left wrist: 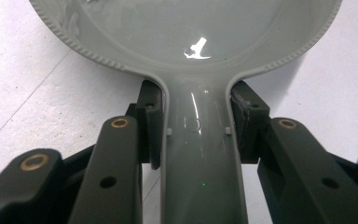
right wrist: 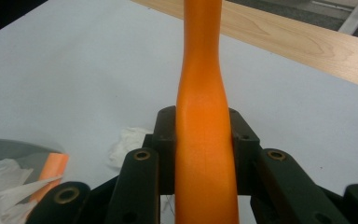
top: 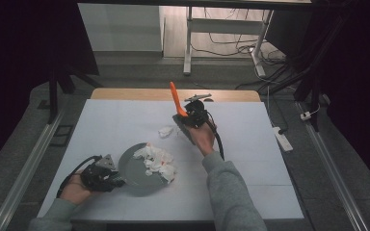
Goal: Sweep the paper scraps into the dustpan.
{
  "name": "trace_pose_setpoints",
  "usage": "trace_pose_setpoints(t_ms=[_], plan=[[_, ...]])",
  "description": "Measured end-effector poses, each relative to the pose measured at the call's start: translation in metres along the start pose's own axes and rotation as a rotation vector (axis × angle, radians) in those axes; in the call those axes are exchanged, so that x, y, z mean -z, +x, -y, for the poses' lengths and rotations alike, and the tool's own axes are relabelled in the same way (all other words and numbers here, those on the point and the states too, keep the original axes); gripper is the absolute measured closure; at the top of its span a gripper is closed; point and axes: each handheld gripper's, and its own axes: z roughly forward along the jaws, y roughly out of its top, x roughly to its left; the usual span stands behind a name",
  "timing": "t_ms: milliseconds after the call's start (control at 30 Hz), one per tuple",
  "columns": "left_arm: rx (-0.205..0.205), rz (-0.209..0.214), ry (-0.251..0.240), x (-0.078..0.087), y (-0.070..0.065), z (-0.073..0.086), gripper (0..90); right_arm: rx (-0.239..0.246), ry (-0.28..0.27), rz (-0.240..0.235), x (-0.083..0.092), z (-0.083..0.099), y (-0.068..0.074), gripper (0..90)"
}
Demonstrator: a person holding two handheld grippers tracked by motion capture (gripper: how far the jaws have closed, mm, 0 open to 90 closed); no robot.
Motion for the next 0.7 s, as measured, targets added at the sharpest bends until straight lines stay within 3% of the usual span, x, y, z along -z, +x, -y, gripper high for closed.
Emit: trace_pose_setpoints(t_ms=[400,700], plan=[[0.016,-0.006,-0.007,0.0,0.001,0.0,61.9,0.012,0.029,0.018,-0.012,0.001,-0.006,70.3],[0.017,-0.007,-0.006,0.0,0.001,0.0,61.9,0.091,0.089,0.021,-0.034,-0.011,0.0,70.3]])
